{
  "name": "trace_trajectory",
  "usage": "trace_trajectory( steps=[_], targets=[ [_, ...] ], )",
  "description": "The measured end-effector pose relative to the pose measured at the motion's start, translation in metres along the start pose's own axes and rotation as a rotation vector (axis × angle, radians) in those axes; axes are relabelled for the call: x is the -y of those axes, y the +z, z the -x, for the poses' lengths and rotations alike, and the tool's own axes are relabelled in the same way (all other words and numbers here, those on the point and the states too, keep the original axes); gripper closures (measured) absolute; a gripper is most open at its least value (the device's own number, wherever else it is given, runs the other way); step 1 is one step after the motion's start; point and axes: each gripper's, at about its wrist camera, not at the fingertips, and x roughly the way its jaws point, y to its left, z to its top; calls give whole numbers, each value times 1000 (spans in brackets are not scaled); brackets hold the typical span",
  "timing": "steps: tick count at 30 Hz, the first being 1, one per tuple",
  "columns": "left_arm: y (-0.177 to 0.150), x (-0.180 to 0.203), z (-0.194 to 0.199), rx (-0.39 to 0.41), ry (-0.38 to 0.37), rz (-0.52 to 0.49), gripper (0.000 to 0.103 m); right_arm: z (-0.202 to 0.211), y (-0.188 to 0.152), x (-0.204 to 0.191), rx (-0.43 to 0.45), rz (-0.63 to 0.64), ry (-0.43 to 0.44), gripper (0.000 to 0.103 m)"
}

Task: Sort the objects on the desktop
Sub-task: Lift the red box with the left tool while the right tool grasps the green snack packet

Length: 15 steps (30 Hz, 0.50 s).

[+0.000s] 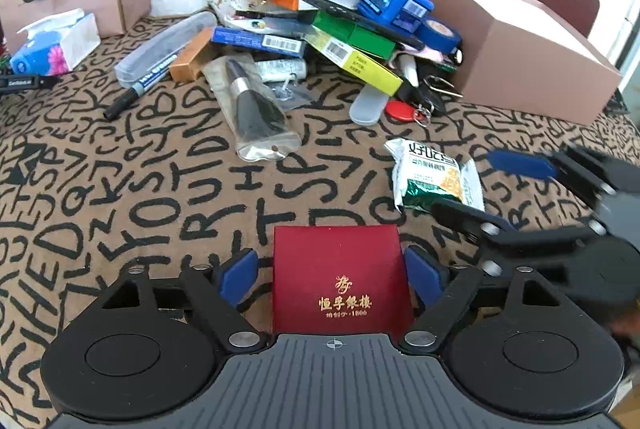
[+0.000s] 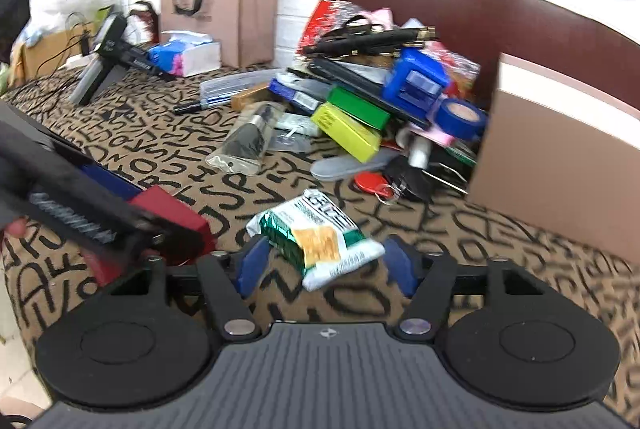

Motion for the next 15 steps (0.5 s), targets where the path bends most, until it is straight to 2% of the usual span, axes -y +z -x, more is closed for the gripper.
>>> trace_trajectory(
  steps=[4,8,11,15],
  targets=[
    [-2,-1,-6,-24,-25,-32,12,-16,5,5,-14,38,61,21],
    [-4,-1,-18,-47,-20,-20,12,-29,8,7,-35,73,81,21],
    [-2,0,-18,-37,-8,-35,25,-37,7,8,-86,45,76,36],
    [6,-4,-24,-35,16,-13,28,-28,4,8,-134,-24,45,44]
  ],
)
